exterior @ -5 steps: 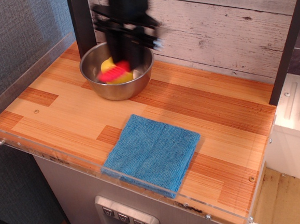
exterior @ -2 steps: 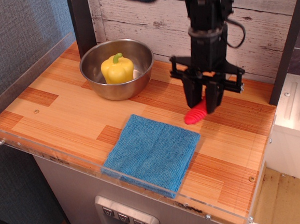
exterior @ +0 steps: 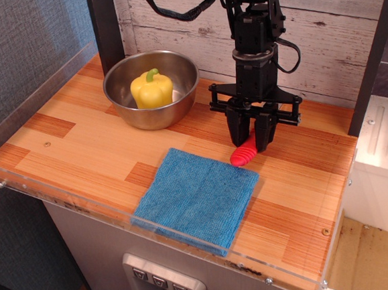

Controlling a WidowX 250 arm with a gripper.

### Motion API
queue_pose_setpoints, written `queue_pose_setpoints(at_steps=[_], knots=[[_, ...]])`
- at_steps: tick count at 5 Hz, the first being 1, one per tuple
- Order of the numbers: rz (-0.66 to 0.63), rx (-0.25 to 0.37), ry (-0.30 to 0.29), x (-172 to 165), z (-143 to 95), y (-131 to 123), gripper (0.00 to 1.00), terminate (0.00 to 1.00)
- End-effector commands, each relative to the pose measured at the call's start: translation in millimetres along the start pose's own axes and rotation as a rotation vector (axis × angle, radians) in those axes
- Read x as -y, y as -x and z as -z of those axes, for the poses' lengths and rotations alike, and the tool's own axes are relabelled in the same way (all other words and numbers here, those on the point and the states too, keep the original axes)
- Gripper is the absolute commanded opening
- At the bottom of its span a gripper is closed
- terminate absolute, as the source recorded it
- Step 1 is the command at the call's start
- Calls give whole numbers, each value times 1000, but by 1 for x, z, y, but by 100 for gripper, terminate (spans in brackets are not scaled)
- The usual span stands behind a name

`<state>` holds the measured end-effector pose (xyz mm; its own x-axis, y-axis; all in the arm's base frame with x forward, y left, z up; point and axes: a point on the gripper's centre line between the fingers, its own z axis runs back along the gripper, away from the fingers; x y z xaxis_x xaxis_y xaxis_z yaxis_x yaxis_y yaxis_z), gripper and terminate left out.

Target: Put the fork behind the cloth.

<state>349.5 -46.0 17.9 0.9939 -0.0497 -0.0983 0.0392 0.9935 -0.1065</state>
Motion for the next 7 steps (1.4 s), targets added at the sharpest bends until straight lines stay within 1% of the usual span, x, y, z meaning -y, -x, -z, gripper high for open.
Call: queue_pose_setpoints(at_steps=[1,2,3,4,5,6,7], knots=[[45,121,-15,1,-45,8,100,0],[77,201,-46,-10,-84,27,100,0],[117,249,-140,-33,-123,58,100,0],[149,239,-190,-50,-132,81,100,0],[140,231,-195,-59,-131,93,100,0],[90,247,-140,-67,-132,100,100,0],[90,247,-140,-67,-132,100,100,0]])
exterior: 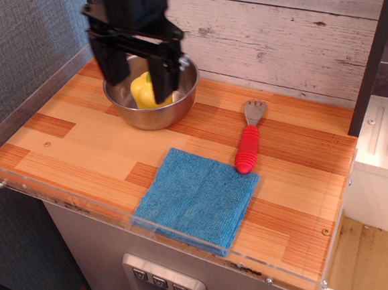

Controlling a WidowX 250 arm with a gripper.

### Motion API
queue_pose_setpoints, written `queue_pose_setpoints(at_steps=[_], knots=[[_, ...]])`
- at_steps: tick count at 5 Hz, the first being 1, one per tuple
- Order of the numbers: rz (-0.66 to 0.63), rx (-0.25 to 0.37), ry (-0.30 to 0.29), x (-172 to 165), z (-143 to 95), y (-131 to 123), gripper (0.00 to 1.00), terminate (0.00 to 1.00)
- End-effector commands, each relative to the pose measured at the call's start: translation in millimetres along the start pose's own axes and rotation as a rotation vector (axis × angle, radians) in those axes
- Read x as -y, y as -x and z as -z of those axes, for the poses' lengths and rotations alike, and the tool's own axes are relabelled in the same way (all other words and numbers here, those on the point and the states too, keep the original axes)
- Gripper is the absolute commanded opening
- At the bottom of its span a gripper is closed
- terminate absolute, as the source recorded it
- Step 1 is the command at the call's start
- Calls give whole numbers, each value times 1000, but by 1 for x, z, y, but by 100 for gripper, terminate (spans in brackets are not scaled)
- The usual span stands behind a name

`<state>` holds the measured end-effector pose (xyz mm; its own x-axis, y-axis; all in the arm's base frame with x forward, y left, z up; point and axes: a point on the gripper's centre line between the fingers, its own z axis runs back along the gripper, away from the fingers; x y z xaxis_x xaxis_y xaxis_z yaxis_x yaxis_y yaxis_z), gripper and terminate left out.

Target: Put the fork behind the cloth.

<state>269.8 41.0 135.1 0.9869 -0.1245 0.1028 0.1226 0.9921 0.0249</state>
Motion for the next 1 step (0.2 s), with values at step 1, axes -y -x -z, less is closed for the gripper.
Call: queue_pose_setpoints(at_steps=[1], knots=[[4,49,-10,3,-16,2,100,100]])
